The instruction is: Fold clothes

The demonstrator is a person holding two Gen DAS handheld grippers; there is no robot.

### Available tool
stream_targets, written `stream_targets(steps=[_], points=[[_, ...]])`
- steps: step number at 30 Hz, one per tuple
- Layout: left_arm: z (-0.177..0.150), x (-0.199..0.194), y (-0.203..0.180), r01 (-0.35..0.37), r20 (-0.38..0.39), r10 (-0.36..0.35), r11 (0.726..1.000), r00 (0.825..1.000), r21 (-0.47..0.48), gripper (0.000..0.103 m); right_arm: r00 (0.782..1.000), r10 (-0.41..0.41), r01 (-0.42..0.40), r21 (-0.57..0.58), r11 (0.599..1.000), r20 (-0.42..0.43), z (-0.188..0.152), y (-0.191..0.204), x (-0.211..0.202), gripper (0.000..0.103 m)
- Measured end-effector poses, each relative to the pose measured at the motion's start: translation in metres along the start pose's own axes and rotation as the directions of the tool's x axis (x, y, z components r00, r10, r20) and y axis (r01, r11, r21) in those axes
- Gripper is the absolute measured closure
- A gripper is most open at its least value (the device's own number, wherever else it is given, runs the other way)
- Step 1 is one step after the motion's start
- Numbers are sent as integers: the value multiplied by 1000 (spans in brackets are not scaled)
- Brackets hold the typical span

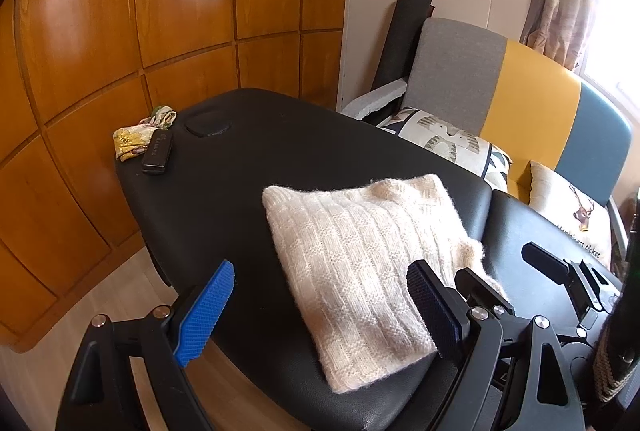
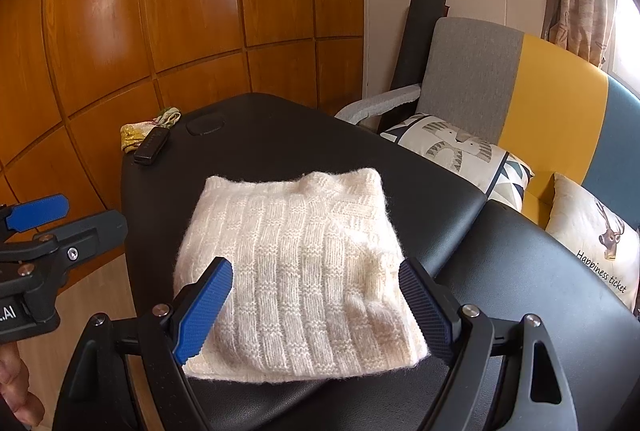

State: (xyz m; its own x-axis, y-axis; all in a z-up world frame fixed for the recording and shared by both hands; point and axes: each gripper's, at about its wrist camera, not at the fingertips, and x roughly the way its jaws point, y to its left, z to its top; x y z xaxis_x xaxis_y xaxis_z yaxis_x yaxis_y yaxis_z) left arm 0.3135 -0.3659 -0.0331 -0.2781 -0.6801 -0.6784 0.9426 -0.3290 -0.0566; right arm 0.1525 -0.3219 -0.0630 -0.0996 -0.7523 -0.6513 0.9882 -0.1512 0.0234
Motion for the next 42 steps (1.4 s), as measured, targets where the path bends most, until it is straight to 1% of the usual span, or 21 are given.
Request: stream_targets(steps=[9,13,18,26,33,42], points=[[-1,-3,-1,0,0,0,1000,1000,5,13,1000,-2,2,1,1000,2,1,1,0,16],[0,-5,0,11,-5,-11,1000,1000,-8,13,1000,-5,5,-3,1000,24,6,2,-5,16],[3,-10,-2,11,22,-11,1000,1000,1,13,999,-6,6,-2,1000,31,8,2,-6,16],[3,-12,-1,12,17,-12,1000,1000,-3,12,1000,-2,2,-6,1000,22,6,4,-4,16],[1,-12,-1,18,14,-18,1000,1000,-1,12,1000,-16,16,-2,1000,26,7,3,-6,16],[0,-9,0,14,7,-14,1000,1000,-4,12,999,-13,14,-15,1000,30,8,8,-4,16]])
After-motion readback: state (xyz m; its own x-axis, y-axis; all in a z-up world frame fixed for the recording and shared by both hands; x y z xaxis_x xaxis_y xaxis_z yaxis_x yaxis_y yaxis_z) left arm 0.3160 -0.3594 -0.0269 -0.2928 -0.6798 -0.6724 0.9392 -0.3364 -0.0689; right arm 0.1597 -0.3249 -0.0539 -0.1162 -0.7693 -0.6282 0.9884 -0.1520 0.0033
